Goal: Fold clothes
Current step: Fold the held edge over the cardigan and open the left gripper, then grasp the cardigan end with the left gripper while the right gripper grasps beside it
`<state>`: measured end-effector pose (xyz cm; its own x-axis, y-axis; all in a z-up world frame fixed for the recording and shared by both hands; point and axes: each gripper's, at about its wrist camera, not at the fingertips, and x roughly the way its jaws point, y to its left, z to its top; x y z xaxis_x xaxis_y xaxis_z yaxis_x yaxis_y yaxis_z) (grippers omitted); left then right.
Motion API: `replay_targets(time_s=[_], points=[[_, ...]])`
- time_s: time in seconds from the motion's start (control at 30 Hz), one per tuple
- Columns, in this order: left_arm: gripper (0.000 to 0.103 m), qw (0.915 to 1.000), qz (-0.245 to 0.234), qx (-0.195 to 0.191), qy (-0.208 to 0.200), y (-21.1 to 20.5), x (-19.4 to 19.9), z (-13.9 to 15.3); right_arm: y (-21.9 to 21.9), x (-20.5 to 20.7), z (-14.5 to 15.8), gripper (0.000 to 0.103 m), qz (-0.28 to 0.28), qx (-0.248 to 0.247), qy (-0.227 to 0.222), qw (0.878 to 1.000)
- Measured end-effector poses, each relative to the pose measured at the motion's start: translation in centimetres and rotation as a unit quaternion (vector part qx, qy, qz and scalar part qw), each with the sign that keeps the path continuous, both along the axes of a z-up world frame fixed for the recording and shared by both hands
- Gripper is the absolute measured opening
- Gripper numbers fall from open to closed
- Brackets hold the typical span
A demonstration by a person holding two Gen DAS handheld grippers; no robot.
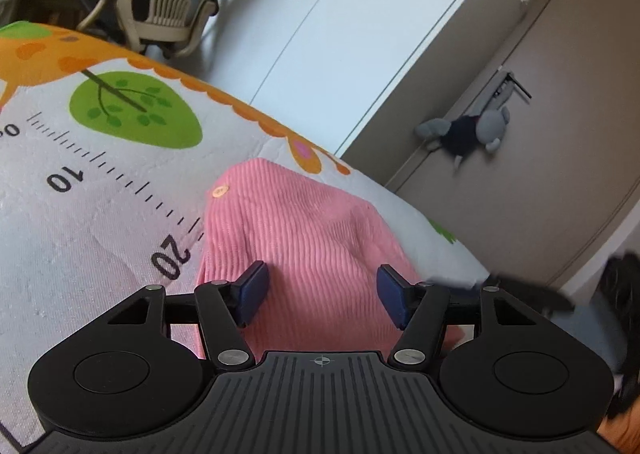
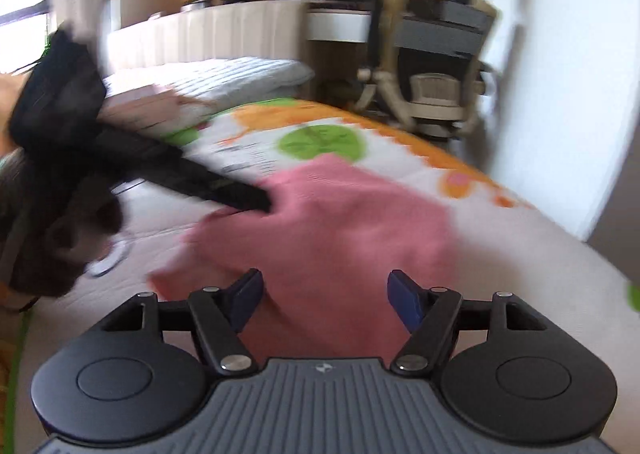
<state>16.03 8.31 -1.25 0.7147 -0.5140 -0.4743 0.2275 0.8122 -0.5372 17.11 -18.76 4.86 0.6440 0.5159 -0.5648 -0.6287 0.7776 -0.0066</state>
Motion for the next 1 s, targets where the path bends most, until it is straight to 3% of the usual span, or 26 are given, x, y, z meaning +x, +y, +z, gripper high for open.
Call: replay_targets(time_s=[0.13,0.3,0.37,0.5,0.63,0.73,0.83,0.9,0.97,1.0], points=[[0.066,0.9999,-0.005,0.015,-0.005,-0.1,-0.2,0.0,0.0,4.5,0.8,0.073,-0.091,0.018,-0.029,0.995],[0.066,0.9993,-0.010,0.034,-0.012,-0.3,-0.4,-0.1,3.0,10.4,-3.3,0.073,-0.141,-0.055,-0.005,0.989],[0.066,0.9990,-0.013,0.041,-0.015,-0.3,-0.5,-0.1,3.6,10.7,-5.2,0.073,-0.147,-0.101,-0.024,0.984],[0.066,0.9988,-0.014,0.043,-0.017,-0.5,-0.5,-0.2,1.9,10.1,-4.9,0.073,-0.191,-0.114,-0.061,0.973],[0.073,0.9989,-0.015,0.040,-0.019,-0.6,-0.5,-0.4,1.1,7.3,-2.4,0.073,-0.135,-0.060,-0.092,0.985],[0.076,0.9986,-0.016,0.044,-0.022,-0.9,-0.6,-0.4,2.0,6.6,-1.5,0.073,-0.069,-0.029,-0.067,0.995],[0.076,0.9985,-0.015,0.048,-0.022,-1.1,-0.6,-0.3,3.7,8.2,-3.0,0.073,-0.048,-0.061,-0.039,0.996],[0.076,0.9987,-0.015,0.045,-0.020,-0.9,-0.7,-0.3,4.0,9.5,-4.3,0.073,-0.112,-0.119,-0.063,0.984],[0.076,0.9989,-0.014,0.041,-0.017,-0.8,-0.7,-0.3,3.2,10.2,-4.6,0.069,-0.190,-0.166,-0.106,0.962],[0.076,0.9989,-0.014,0.041,-0.018,-0.8,-0.8,-0.3,2.4,10.0,-4.2,0.069,-0.201,-0.161,-0.113,0.960]])
